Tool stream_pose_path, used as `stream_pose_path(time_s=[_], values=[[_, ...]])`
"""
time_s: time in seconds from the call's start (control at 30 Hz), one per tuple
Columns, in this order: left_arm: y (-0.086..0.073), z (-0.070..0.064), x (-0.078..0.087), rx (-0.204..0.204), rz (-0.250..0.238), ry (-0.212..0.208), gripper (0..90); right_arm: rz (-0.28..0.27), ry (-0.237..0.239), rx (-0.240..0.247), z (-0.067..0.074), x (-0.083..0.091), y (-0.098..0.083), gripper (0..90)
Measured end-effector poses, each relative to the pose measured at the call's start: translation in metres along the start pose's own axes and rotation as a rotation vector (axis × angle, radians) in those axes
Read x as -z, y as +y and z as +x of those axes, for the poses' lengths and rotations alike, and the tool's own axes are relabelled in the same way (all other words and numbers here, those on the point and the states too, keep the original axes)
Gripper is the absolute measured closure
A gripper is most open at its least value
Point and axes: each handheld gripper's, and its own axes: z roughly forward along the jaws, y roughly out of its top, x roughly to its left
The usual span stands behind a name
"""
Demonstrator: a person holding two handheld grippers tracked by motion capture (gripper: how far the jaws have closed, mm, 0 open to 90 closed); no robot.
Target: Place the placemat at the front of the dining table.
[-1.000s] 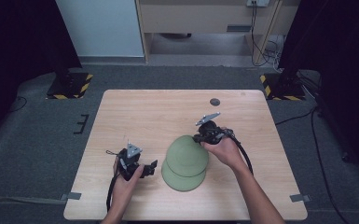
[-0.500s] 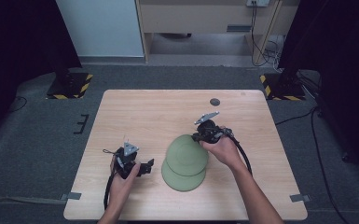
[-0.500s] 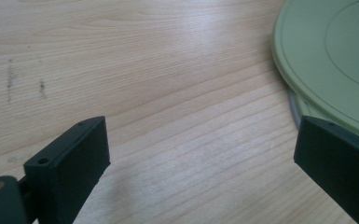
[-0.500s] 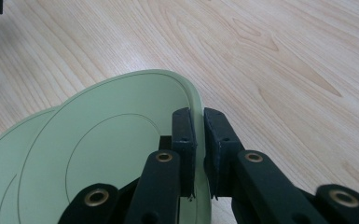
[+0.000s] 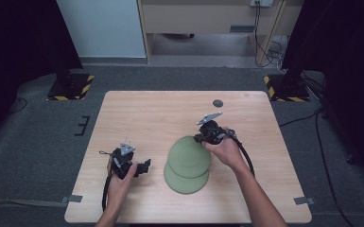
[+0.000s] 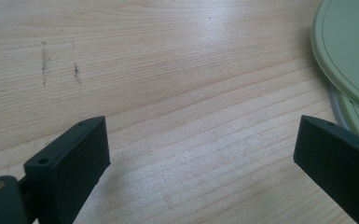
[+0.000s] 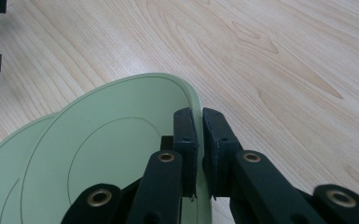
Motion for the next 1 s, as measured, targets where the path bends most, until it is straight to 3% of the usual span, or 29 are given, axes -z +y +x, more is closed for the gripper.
stream_pose_path(time_s=[0.63,1.0], values=[[-0.001,0.0,-0.001,-0.005,0.009,0.009,2.9,-0.037,0.018,-0.026,-0.003,0.005,0.004,85.9],[-0.003,0.008,-0.003,0.031,0.016,0.049,2.6,-0.066,0.017,-0.026,-0.002,0.017,0.016,86.0]])
